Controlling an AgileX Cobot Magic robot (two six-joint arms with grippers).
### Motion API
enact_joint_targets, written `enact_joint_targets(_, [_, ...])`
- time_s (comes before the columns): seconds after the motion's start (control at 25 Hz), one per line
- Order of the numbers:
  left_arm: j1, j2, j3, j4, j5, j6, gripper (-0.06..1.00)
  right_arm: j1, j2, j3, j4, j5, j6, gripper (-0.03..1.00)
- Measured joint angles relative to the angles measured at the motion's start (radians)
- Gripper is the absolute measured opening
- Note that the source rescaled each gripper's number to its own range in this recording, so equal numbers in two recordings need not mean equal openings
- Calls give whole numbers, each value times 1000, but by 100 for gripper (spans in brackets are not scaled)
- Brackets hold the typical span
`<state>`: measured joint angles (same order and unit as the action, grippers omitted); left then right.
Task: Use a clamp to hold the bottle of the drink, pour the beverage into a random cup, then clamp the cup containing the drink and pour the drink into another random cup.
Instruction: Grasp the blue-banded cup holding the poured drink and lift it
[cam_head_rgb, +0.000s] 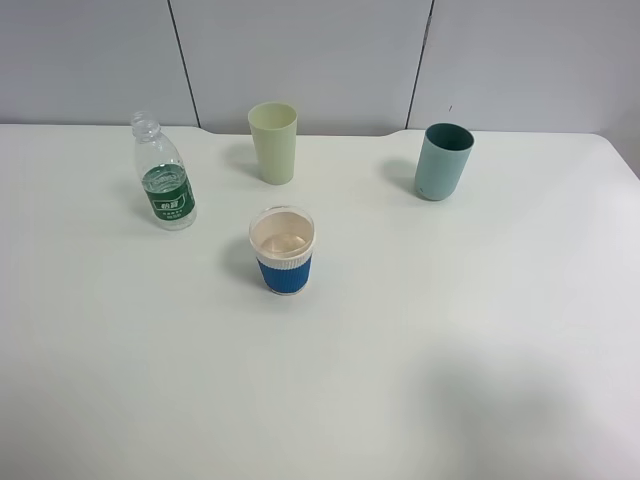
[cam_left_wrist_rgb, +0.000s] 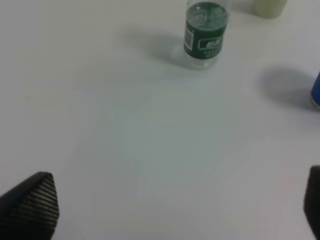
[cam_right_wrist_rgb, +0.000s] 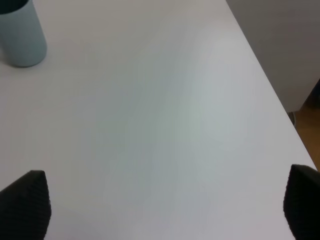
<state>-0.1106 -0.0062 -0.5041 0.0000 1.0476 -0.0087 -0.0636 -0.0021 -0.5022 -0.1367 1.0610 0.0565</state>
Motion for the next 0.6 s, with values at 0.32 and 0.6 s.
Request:
enact_joint_targets(0.32, [0,0,0,0,0,-1,100,0,0,0,0,0,0,79])
enact_joint_targets(0.6, [0,0,0,0,0,-1,100,0,0,0,0,0,0,79])
